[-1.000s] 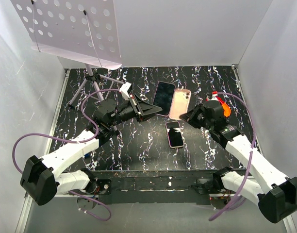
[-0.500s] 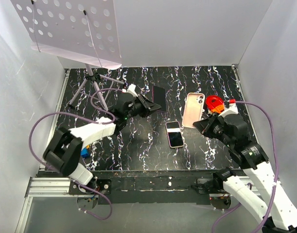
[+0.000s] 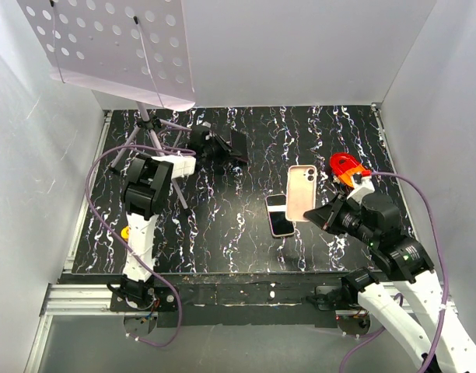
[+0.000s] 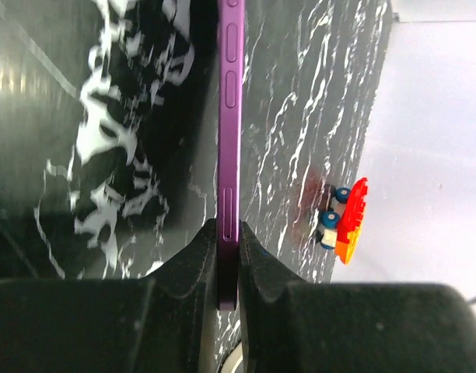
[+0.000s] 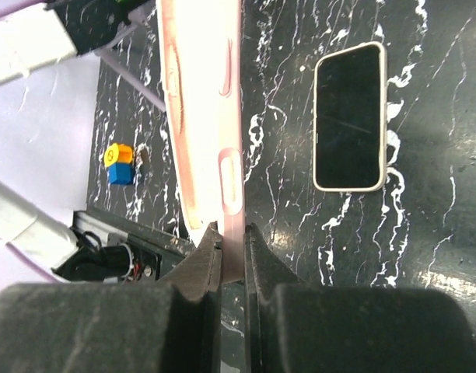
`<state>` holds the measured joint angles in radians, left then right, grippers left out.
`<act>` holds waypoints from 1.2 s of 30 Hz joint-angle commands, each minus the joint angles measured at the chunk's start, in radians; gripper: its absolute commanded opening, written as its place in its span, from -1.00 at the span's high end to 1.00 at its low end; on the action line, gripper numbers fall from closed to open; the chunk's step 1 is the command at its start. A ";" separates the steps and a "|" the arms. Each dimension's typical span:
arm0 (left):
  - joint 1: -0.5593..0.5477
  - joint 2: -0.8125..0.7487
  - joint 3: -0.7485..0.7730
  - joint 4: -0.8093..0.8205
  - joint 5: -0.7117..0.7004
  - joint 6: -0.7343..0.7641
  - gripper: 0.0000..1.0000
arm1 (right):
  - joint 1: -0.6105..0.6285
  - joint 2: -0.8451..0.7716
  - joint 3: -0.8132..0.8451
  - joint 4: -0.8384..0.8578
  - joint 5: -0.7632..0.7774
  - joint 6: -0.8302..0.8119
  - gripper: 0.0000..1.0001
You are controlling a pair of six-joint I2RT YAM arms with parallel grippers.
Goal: Take the phone out of the phone case
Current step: Place the phone at the center of the board.
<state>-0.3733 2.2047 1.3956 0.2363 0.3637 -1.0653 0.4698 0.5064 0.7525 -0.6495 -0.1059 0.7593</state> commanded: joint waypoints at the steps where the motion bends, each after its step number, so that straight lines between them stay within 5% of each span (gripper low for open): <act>1: 0.037 0.038 0.166 -0.006 0.128 0.047 1.00 | 0.000 -0.032 -0.025 0.036 -0.090 -0.003 0.97; 12: 0.051 0.164 0.307 -0.123 0.139 0.030 1.00 | 0.003 -0.026 -0.062 0.094 -0.187 0.040 0.97; 25: 0.050 0.084 0.215 -0.225 0.061 0.051 0.06 | 0.065 0.013 -0.229 0.293 -0.290 0.172 0.97; 32: 0.048 -0.042 0.143 -0.310 0.047 0.100 -0.18 | 0.257 0.154 -0.416 0.678 -0.252 0.400 0.97; 36: 0.048 -0.124 0.083 -0.364 0.061 0.108 -0.37 | 0.375 0.256 -0.447 0.751 -0.137 0.483 0.97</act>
<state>-0.3294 2.2288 1.5314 -0.0357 0.4339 -0.9958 0.7643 0.7059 0.3191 -0.1207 -0.3305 1.1114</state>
